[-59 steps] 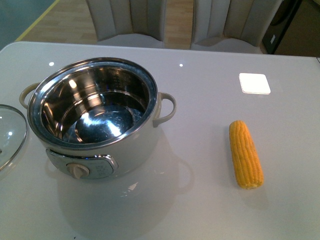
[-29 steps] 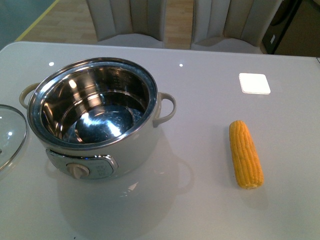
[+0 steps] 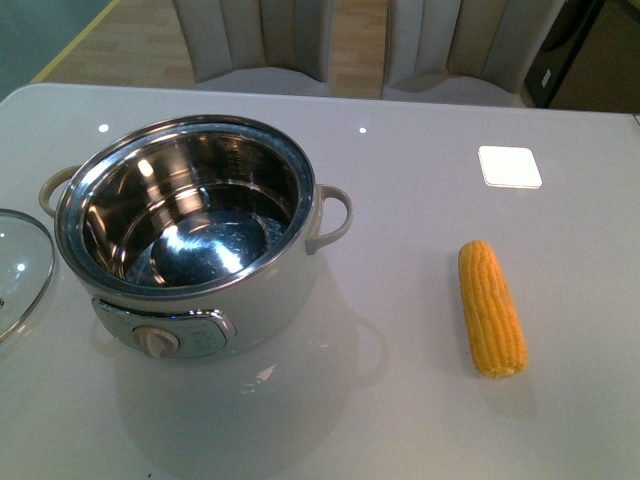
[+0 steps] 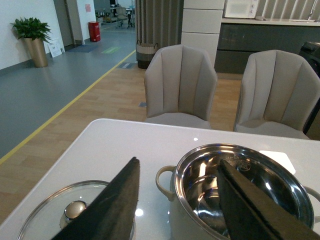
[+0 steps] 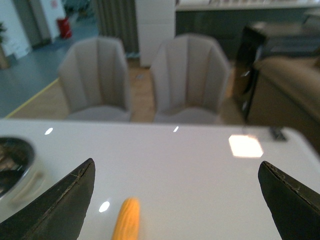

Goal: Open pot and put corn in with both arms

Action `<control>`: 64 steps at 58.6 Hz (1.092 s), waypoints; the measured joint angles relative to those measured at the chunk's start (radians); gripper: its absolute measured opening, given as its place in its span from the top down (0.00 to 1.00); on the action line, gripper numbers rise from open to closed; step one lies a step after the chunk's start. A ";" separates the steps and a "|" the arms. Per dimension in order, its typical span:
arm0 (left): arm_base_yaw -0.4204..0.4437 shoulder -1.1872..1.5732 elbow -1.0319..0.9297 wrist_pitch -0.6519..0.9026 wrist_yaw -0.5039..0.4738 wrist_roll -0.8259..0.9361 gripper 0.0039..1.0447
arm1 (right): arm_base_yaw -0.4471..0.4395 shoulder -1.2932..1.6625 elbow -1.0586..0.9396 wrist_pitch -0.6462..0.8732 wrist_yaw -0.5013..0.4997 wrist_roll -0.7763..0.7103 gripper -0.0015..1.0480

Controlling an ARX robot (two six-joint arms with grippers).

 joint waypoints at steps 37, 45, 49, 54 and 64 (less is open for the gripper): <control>0.000 -0.001 0.000 0.000 0.000 0.000 0.07 | 0.204 1.389 0.215 0.486 0.084 -0.005 0.09; 0.000 -0.001 0.000 0.000 0.000 0.000 0.07 | 0.244 1.644 0.290 0.638 0.118 -0.050 0.09; 0.000 -0.001 0.000 0.000 0.000 0.000 0.07 | 0.256 1.751 0.334 0.663 0.125 -0.064 0.09; 0.000 -0.001 0.000 0.000 0.000 0.000 0.07 | 0.272 1.877 0.398 0.673 0.131 -0.082 0.09; 0.000 -0.001 0.000 0.000 0.000 0.000 0.07 | 0.282 2.012 0.519 0.637 0.146 -0.084 0.09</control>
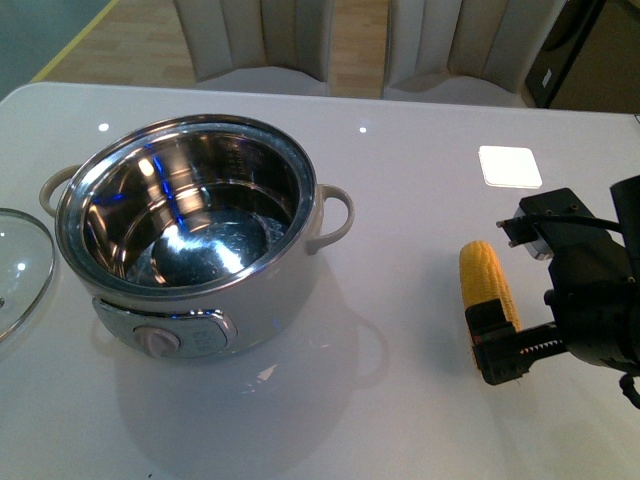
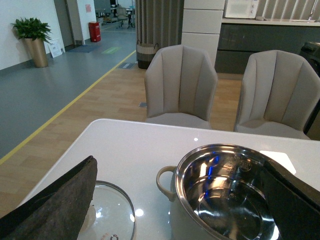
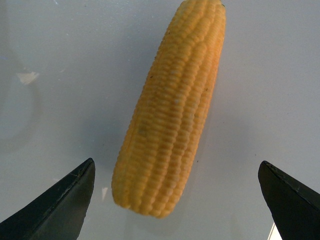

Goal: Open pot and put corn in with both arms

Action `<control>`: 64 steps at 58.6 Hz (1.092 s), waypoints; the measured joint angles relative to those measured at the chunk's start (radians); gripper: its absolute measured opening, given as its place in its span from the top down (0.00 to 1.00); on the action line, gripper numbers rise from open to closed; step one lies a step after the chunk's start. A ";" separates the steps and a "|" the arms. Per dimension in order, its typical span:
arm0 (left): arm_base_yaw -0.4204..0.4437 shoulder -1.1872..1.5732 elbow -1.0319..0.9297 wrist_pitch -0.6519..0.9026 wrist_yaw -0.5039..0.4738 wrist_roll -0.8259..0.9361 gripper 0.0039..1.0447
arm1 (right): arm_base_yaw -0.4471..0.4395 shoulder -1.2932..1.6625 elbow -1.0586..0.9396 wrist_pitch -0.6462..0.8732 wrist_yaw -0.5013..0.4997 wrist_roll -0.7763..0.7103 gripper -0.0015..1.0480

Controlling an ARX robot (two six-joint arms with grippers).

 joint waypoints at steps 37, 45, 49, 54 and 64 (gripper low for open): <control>0.000 0.000 0.000 0.000 0.000 0.000 0.07 | 0.042 0.218 0.155 -0.039 0.064 0.050 0.44; 0.000 0.000 0.000 0.000 0.000 0.000 0.07 | 0.039 0.198 0.134 -0.032 0.037 0.055 0.61; 0.000 0.000 0.000 0.000 0.000 0.000 0.07 | 0.034 0.166 0.106 -0.023 0.027 0.053 0.65; 0.000 0.000 0.000 0.000 0.000 0.000 0.07 | 0.018 0.097 0.062 -0.019 -0.002 0.040 0.70; 0.000 0.000 0.000 0.000 0.000 0.000 0.07 | -0.028 -0.094 -0.013 -0.076 -0.085 0.023 0.73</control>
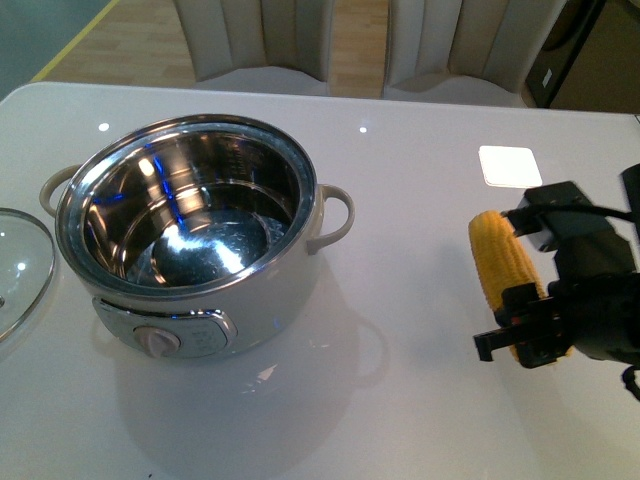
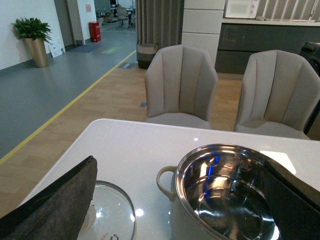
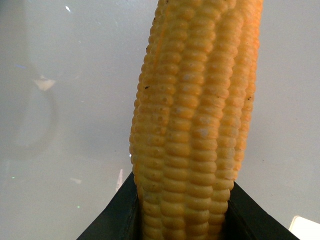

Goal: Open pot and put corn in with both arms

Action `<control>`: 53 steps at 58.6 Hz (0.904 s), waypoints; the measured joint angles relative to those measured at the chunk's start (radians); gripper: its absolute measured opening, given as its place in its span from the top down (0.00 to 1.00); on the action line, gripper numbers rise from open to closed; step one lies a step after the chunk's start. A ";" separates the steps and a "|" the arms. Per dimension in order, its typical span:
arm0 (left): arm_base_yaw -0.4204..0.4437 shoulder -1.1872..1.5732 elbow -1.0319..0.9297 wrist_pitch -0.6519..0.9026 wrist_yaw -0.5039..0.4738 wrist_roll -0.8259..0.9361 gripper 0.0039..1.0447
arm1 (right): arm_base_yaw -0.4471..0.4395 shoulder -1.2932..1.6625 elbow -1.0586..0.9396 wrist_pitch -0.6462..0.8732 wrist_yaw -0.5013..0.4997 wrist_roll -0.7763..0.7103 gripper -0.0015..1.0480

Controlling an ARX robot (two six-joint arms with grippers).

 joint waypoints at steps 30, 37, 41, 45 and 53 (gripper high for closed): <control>0.000 0.000 0.000 0.000 0.000 0.000 0.07 | 0.131 -0.404 0.104 -0.242 -0.115 0.205 0.78; 0.000 0.000 0.000 0.000 0.000 0.000 0.07 | 0.201 -0.364 0.174 -0.248 -0.108 0.277 0.78; 0.000 0.000 0.000 0.000 0.000 0.000 0.07 | 0.235 -0.336 0.211 -0.255 -0.106 0.315 0.78; 0.000 0.000 0.000 0.000 0.000 0.000 0.07 | 0.266 -0.307 0.247 -0.259 -0.098 0.349 0.78; 0.000 0.000 0.000 0.000 0.000 0.000 0.07 | 0.312 -0.248 0.310 -0.268 -0.090 0.396 0.78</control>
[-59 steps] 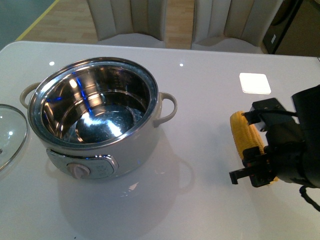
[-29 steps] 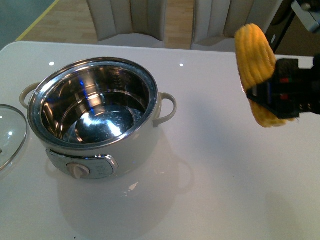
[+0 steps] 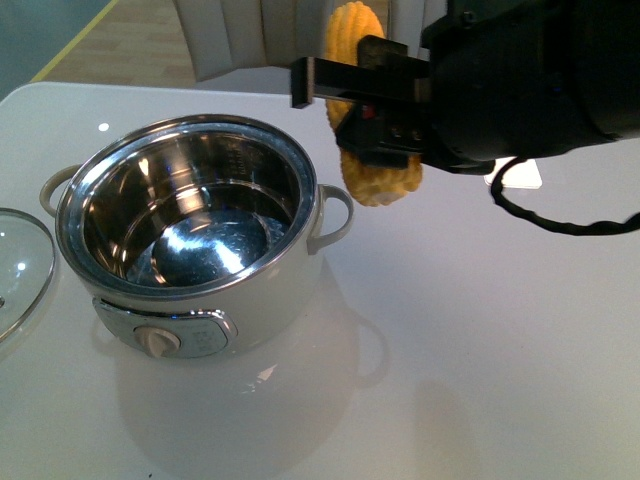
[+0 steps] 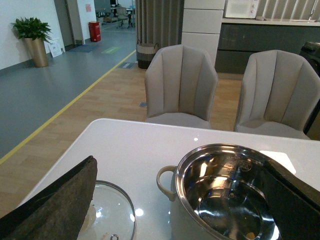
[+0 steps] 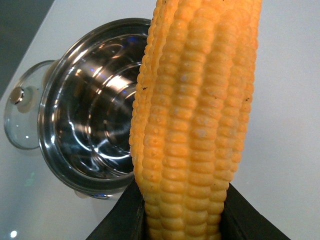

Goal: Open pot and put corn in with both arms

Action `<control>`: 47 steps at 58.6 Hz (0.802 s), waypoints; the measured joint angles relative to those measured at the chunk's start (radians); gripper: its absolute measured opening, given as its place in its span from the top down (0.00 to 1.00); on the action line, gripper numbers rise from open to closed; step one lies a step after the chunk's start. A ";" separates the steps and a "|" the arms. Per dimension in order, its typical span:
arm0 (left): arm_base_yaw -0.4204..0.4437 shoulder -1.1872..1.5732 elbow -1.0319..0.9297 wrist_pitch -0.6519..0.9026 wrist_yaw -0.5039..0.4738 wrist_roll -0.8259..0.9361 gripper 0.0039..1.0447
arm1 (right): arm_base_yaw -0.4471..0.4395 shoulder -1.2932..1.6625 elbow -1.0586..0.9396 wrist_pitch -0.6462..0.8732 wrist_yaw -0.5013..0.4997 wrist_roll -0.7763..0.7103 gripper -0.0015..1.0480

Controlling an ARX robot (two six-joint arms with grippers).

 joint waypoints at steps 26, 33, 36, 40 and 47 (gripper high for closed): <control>0.000 0.000 0.000 0.000 0.000 0.000 0.07 | 0.073 0.140 0.161 -0.037 -0.001 0.100 0.78; 0.000 0.000 0.000 0.000 0.000 0.000 0.07 | 0.098 0.183 0.198 -0.048 0.000 0.120 0.78; 0.000 0.000 0.000 0.000 0.000 0.000 0.07 | 0.107 0.201 0.210 -0.049 -0.001 0.134 0.78; 0.000 0.000 0.000 0.000 0.000 0.000 0.07 | 0.118 0.229 0.232 -0.054 -0.002 0.147 0.78; 0.000 0.000 0.000 0.000 0.000 0.000 0.07 | 0.136 0.290 0.299 -0.076 0.000 0.167 0.78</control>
